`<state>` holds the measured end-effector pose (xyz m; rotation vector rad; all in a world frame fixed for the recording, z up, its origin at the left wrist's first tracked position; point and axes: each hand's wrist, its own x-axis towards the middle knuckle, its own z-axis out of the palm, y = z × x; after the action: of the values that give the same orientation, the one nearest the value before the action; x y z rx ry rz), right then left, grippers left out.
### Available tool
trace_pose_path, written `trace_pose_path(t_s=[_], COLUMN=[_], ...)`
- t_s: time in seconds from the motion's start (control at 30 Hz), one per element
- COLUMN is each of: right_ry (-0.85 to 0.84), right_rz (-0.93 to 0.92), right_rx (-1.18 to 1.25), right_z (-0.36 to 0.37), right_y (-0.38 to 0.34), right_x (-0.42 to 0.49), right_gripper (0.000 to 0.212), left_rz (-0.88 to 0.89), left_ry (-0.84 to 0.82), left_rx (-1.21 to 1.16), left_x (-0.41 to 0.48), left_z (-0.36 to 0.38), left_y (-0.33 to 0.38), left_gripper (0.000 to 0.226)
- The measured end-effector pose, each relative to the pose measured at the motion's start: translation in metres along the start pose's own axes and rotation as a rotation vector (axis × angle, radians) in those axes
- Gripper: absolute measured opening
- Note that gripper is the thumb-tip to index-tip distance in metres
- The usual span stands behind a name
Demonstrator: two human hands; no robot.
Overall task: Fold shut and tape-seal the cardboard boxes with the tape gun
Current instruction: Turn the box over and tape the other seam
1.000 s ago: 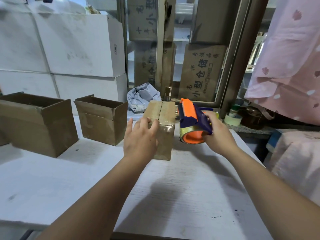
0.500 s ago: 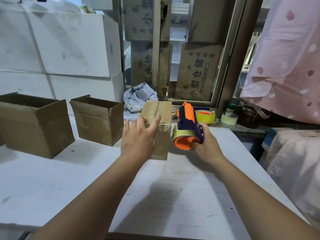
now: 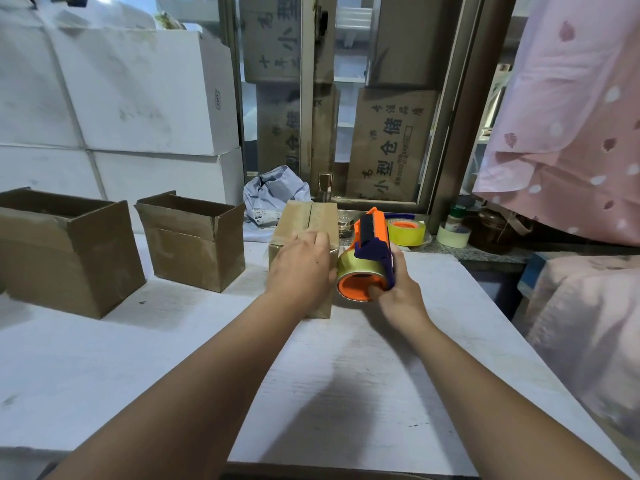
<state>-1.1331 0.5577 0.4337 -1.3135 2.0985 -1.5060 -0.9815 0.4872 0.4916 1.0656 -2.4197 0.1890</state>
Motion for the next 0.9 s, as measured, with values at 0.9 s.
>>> trace_pose_path(t_s=[0.9], right_ry=[-0.028], right_rz=[-0.222], right_rx=[-0.13], right_z=[-0.011], right_y=[-0.037], right_x=[0.003], right_gripper=[0.049], left_rz=[0.124], left_ry=[0.134], left_rx=[0.085], left_x=[-0.021], left_z=[0.002], left_y=[-0.043], left_gripper=[0.047])
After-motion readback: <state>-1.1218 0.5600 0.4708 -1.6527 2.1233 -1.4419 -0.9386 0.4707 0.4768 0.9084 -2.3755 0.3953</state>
